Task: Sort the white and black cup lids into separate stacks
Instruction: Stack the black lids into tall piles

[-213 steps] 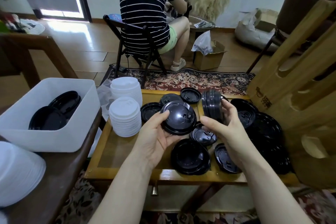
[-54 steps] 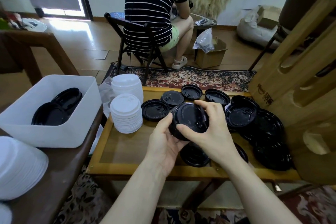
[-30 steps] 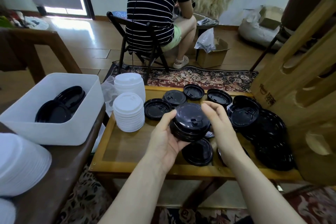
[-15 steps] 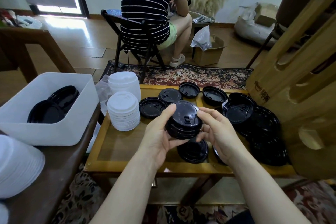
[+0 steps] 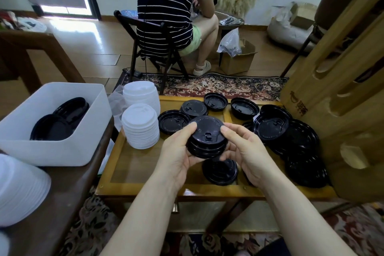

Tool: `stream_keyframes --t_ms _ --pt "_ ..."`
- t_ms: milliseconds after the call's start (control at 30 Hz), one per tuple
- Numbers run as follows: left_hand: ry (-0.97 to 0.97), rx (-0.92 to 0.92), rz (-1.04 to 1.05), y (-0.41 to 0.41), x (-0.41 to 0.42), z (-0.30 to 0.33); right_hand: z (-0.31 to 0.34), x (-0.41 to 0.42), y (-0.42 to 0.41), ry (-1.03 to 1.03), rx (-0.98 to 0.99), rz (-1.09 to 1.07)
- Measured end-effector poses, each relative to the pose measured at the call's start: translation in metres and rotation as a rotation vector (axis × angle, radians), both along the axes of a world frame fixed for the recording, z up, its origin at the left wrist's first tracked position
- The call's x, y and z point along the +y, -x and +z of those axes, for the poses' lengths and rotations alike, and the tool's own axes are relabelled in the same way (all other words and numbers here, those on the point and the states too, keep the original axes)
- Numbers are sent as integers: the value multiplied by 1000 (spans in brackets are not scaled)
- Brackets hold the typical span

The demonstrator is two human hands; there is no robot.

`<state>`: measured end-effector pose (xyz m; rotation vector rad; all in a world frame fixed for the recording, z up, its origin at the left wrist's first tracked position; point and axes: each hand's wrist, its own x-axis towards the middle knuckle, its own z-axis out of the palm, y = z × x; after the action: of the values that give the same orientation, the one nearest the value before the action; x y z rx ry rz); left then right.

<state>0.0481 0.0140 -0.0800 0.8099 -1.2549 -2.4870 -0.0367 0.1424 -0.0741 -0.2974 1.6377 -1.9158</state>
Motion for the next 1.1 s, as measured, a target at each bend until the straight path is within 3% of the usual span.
stream_keyframes --t_ms 267,433,567,667,767,933,1100 --pt "36 88 -55 -2 -3 -1 1 3 1 -67 21 16" --pt "-56 46 75 -8 -24 -2 -5 23 16 -495 603 -33" --pt "-89 27 89 -17 -32 -3 -10 35 18 -737 926 324" --pt "-128 16 115 -20 -34 -2 -12 33 15 -865 999 567" --pt "-137 16 150 -20 -37 0 -14 29 14 -911 1048 600" --pt "-124 5 136 -19 -37 -1 -3 50 22 -798 926 390" --pt "-161 38 64 -13 -29 -2 6 90 25 -879 907 195"
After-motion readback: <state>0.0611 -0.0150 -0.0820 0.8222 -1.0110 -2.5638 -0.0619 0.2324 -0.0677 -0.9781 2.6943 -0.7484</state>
